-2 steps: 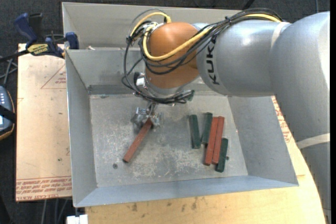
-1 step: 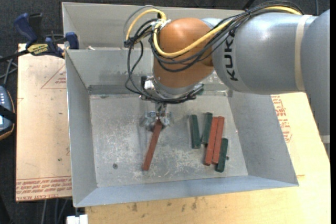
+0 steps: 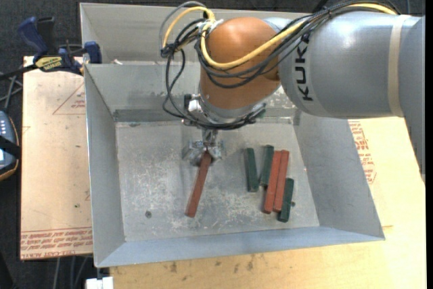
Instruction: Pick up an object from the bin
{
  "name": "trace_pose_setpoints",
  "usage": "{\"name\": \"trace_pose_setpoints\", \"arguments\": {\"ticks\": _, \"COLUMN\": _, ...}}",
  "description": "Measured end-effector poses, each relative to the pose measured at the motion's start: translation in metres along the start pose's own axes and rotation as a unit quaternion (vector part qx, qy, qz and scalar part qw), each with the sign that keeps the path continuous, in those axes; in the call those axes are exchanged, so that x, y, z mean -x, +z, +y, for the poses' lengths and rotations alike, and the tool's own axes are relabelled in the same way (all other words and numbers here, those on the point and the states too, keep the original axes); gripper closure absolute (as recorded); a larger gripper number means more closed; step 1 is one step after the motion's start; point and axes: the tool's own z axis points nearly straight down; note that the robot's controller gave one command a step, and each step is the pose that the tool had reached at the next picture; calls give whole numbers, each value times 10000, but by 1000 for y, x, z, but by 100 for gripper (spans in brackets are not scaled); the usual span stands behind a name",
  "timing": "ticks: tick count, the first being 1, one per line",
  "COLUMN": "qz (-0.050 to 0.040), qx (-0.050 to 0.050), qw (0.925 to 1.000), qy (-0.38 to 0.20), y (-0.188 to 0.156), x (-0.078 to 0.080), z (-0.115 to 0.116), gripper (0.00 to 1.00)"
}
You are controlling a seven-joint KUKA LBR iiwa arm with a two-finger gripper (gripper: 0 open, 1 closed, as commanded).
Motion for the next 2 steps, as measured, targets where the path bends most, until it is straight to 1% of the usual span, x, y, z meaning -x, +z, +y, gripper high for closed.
{"name": "trace_pose_setpoints", "arguments": {"ticks": 1, "qz": -12, "qx": -61, "qw": 9893, "qy": -1454, "y": 10, "x": -9, "z": -17, "gripper": 100}}
{"name": "trace_pose_setpoints", "arguments": {"ticks": 2, "qz": -15, "qx": -32, "qw": 9936, "qy": -1127, "y": -72, "x": -8, "z": -25, "gripper": 100}}
